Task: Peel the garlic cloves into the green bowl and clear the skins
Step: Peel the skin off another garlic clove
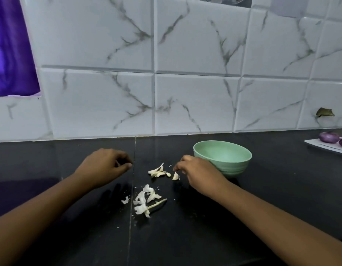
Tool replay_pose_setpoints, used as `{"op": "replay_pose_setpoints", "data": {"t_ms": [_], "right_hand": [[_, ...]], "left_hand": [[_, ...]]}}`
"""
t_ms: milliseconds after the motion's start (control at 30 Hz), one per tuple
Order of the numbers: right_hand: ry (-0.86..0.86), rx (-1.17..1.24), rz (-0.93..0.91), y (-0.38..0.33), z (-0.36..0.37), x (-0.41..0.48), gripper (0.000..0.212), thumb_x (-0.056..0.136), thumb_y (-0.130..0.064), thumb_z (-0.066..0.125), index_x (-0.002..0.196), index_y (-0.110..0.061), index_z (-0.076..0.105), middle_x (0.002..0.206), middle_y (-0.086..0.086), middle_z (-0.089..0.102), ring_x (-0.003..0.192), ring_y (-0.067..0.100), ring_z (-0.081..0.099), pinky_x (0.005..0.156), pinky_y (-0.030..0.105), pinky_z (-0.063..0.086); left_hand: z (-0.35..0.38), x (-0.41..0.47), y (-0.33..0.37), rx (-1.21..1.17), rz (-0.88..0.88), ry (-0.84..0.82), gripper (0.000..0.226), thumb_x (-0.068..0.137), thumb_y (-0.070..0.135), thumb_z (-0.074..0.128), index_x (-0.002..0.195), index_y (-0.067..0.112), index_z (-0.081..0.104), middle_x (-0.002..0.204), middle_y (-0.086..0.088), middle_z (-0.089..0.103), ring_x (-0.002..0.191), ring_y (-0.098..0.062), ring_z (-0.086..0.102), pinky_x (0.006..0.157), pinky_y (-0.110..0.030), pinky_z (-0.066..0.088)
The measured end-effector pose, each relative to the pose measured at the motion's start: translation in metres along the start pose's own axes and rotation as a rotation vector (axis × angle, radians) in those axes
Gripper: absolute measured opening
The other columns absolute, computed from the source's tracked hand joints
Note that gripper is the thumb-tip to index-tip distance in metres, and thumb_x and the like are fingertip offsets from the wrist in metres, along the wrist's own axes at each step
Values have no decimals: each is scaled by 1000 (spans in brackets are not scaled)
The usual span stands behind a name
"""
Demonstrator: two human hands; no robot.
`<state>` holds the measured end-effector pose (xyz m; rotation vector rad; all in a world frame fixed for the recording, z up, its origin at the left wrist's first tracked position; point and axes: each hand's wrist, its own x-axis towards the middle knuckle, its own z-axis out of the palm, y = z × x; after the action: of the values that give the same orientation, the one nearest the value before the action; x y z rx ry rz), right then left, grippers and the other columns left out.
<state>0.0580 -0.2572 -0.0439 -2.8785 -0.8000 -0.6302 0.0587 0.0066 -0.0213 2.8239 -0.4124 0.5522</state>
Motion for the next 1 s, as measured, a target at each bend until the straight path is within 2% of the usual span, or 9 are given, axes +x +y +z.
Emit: {"op": "replay_pose_setpoints", "data": {"t_ms": [133,233,433,567,700,767,833,900,1000], "right_hand": [[-51,24,0,0,1,2,23,91,-20,56,112,-27,63,112,-2,56,105,19,57,81,32,44],[-77,26,-14,0,1,2,22,91,-22,58,112,-24,60,115,-2,53,105,19,56,81,32,41],[-134,-50,-118,-3,3,0,22,99,-26,44,119,-18,48,117,2,48,106,23,51,80,38,45],[-170,-61,-112,-6,4,0,22,101,-27,38,117,-13,46,117,4,46,108,22,47,78,35,39],[-198,323,21,-4,-4,3,10,100,-19,40,103,-16,49,104,3,55,87,14,54,74,25,41],[-253,724,131,-10,-11,7,11,102,-15,38,96,-18,47,88,-1,59,69,6,52,57,16,42],[-319,1090,210,-18,-18,15,14,102,-13,36,94,-16,48,78,0,59,60,4,51,47,14,38],[-371,1265,232,-25,-24,23,16,102,-13,36,93,-15,49,72,-2,62,56,4,51,46,14,36],[-392,1408,182,-33,-25,32,20,101,-14,38,93,-13,56,70,-3,63,54,2,53,47,13,38]], "left_hand": [[1,-7,17,50,118,-79,12,88,45,60,96,42,67,72,25,57,68,10,53,68,-20,47],[1,-10,27,75,133,-78,10,88,47,59,94,43,67,70,27,54,71,8,54,68,-19,46],[5,-10,27,39,51,-89,9,87,44,62,93,42,68,78,26,59,70,9,53,72,-22,49],[6,-11,27,-12,53,-96,10,86,43,64,94,42,69,78,27,60,75,9,57,74,-24,51],[11,-10,32,-230,63,-63,17,82,37,71,98,41,69,82,24,67,77,8,62,76,-21,52],[12,-12,37,-426,63,-13,24,79,30,75,102,37,69,83,18,70,78,5,64,68,-13,49],[13,-13,43,-629,48,4,26,79,22,76,102,34,69,82,13,72,76,-1,66,60,-15,51],[12,-15,47,-767,29,22,25,80,16,75,100,31,71,86,10,73,72,-6,68,55,-23,54],[11,-14,45,-873,-6,119,19,81,13,73,96,24,73,80,2,74,65,-7,66,52,-27,52]]}}
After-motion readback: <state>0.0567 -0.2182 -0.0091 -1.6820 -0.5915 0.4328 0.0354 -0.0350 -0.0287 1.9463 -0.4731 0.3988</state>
